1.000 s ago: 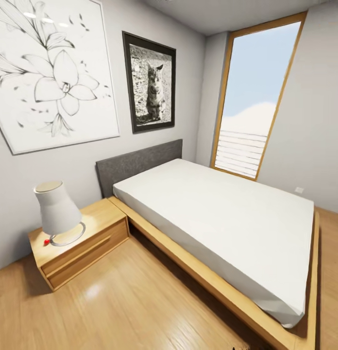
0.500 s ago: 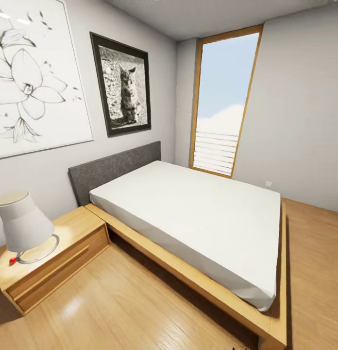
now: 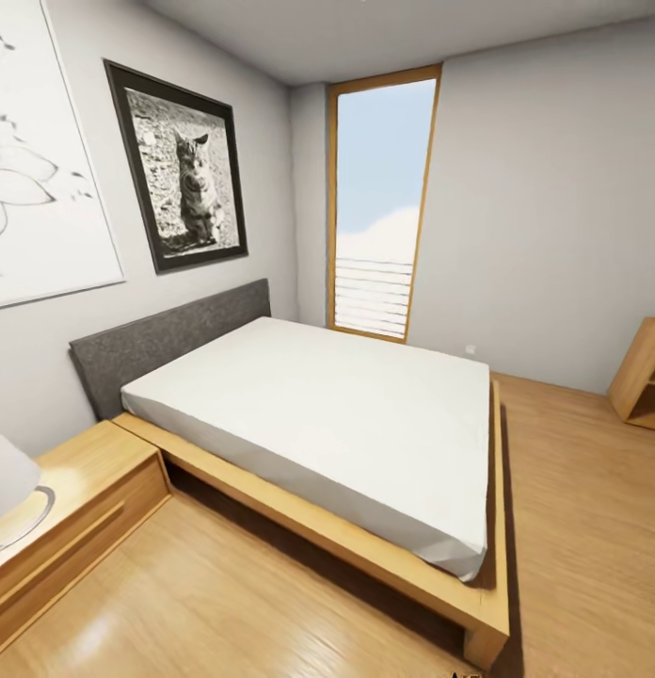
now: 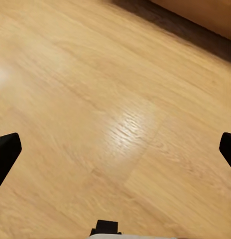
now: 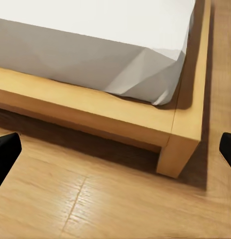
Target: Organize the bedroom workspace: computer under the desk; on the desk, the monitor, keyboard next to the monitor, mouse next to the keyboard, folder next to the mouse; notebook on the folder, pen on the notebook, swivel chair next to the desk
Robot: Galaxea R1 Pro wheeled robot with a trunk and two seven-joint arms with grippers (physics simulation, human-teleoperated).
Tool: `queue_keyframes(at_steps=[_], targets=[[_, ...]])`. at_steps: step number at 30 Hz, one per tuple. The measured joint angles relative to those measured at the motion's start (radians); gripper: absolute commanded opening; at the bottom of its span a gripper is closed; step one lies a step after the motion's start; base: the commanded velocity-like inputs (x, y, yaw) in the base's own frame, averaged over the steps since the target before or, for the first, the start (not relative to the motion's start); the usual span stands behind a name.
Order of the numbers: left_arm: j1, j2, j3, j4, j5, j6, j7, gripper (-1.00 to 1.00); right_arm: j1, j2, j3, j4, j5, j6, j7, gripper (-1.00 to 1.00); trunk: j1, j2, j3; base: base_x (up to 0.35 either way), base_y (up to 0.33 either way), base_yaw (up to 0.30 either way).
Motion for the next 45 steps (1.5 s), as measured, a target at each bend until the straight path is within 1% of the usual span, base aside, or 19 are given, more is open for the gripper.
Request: queue_keyframes(at_steps=[5,10,29,34,39,41,45], targets=[[0.000,0.004,0.002,-0.002,0.037,-0.001,0.001,1.00,0.000,0.000,-0.005,0.000,0.000,0.001,0.000,1.00,0.000,0.000,0.005,0.000,0.013,-0.300],[0.000,0.006,0.002,-0.004,0.047,-0.002,-0.002,1.00,0.000,0.000,-0.005,0.000,-0.001,0.002,0.000,1.00,0.000,0.000,0.009,0.000,0.147,-0.297],[0.000,0.002,-0.001,-0.005,0.046,-0.001,-0.010,1.00,0.000,0.001,-0.010,0.000,-0.001,0.002,-0.001,1.00,0.000,0.000,0.021,0.000,0.270,-0.286],[0.000,0.001,-0.001,-0.005,0.045,-0.001,-0.010,1.00,0.000,0.001,-0.011,0.000,-0.001,0.002,-0.001,1.00,0.000,0.000,0.023,0.000,0.166,-0.284],[0.000,0.000,-0.001,-0.004,0.044,0.001,-0.010,1.00,0.000,0.002,-0.012,0.000,-0.001,0.004,-0.001,1.00,0.000,0.000,0.025,0.000,0.037,-0.284],[0.000,-0.001,-0.001,-0.004,0.044,0.002,-0.011,1.00,0.000,0.001,-0.013,0.000,-0.006,0.004,0.000,1.00,0.000,0.000,0.026,0.000,0.008,-0.284],[0.000,-0.002,-0.002,-0.003,0.044,0.003,-0.011,1.00,0.000,0.000,-0.012,0.000,-0.045,0.005,0.002,1.00,0.000,0.000,0.028,0.000,0.003,-0.284]])
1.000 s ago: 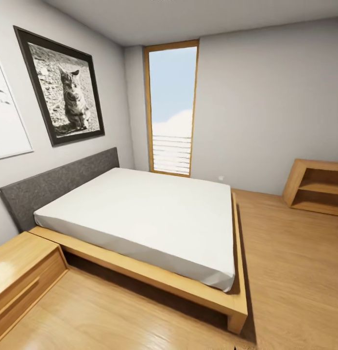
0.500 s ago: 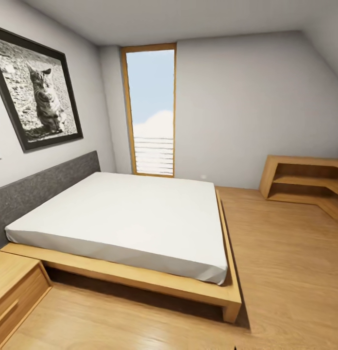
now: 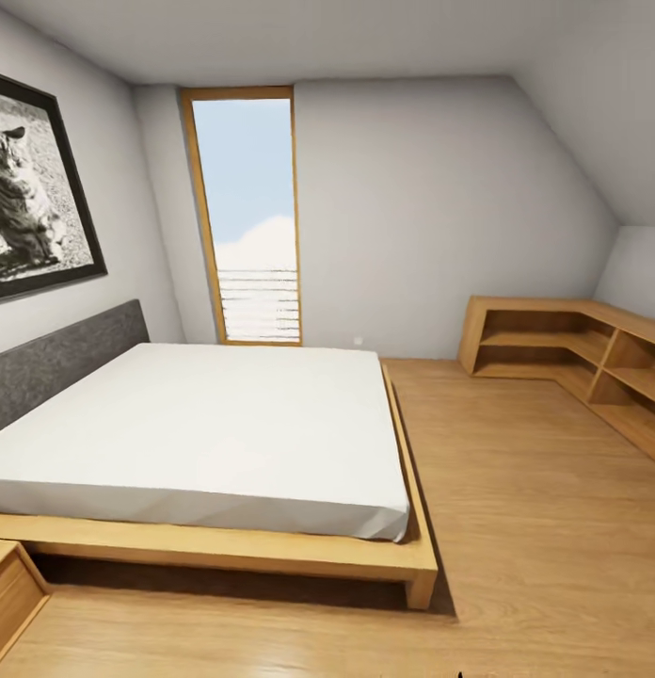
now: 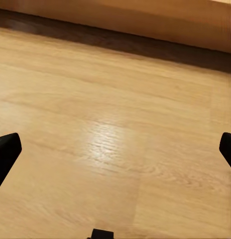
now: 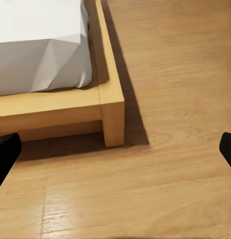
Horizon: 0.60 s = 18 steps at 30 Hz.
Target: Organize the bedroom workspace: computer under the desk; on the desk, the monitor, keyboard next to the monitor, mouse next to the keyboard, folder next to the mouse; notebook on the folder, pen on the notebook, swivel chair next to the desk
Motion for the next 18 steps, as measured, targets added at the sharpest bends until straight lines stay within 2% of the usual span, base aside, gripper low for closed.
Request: queue_keyframes(at_steps=[2,5,18], targets=[[0.000,0.000,-0.001,0.000,0.000,0.000,0.000,1.00,0.000,0.000,0.001,0.001,-0.023,0.004,0.001,1.00,0.000,0.000,0.001,0.000,0.001,-0.284],[0.000,0.000,-0.001,0.000,0.000,0.000,0.000,1.00,0.000,0.000,0.001,0.001,-0.033,0.007,0.002,1.00,0.000,0.000,0.002,0.000,0.000,-0.284],[0.000,0.000,-0.001,0.000,0.000,0.000,0.001,1.00,0.000,0.000,0.002,0.000,-0.037,0.052,0.004,1.00,0.000,0.000,0.007,0.000,0.000,-0.284]])
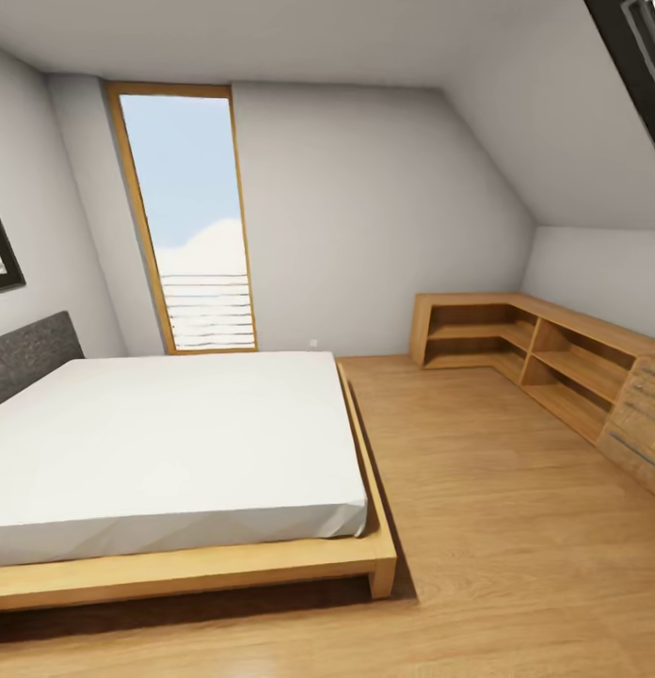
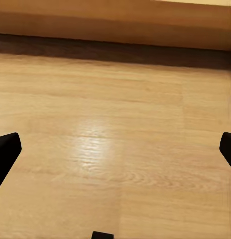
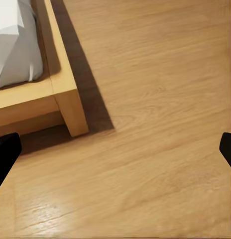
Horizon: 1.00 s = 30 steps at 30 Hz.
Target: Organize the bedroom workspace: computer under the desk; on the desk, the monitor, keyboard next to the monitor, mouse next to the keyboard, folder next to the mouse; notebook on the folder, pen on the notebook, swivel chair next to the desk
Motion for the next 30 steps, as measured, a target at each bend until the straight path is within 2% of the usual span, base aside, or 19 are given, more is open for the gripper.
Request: queue_keyframes(at_steps=[30], targets=[[0.000,0.000,0.000,0.000,0.000,0.000,0.000,1.00,0.000,-0.006,-0.004,-0.003,-0.005,0.003,0.000,1.00,0.000,0.000,0.007,0.000,0.000,-0.282]])
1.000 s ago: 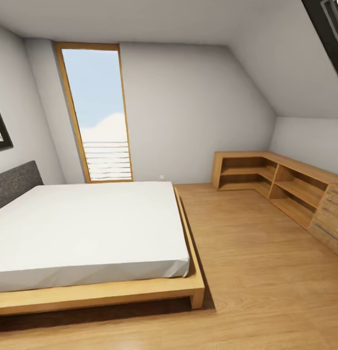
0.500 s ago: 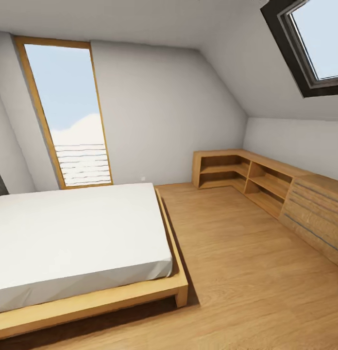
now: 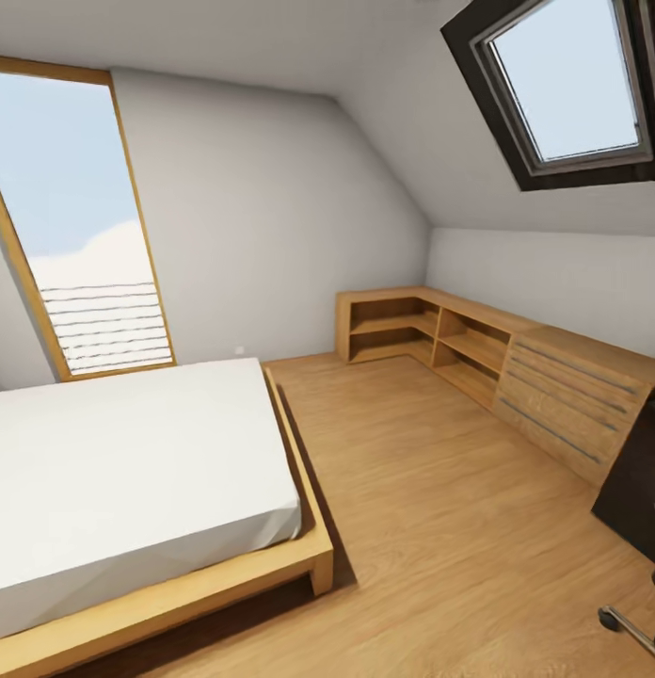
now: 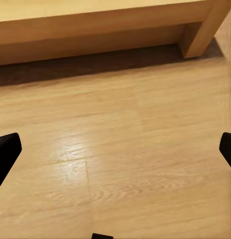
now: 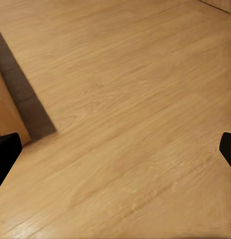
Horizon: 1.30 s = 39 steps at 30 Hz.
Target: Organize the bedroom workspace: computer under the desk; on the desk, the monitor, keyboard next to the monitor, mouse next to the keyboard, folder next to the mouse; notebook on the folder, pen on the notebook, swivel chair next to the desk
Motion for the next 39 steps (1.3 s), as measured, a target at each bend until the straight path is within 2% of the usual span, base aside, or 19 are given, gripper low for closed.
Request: queue_keyframes(at_steps=[11,29,39], targets=[[0.000,0.000,0.000,0.000,0.000,0.000,0.000,1.00,0.000,0.000,0.000,0.000,-0.001,0.000,0.000,1.00,0.000,0.000,0.000,0.000,0.022,-0.282],[0.000,-0.001,0.000,0.000,0.000,0.000,0.000,1.00,0.000,-0.002,0.001,0.000,-0.003,0.004,0.000,1.00,0.000,0.000,0.000,0.080,0.270,-0.282],[0.000,-0.001,0.000,0.000,0.000,0.000,0.001,1.00,0.000,-0.016,0.003,0.000,-0.078,0.004,0.001,1.00,0.000,0.000,0.000,0.036,0.115,-0.283]])
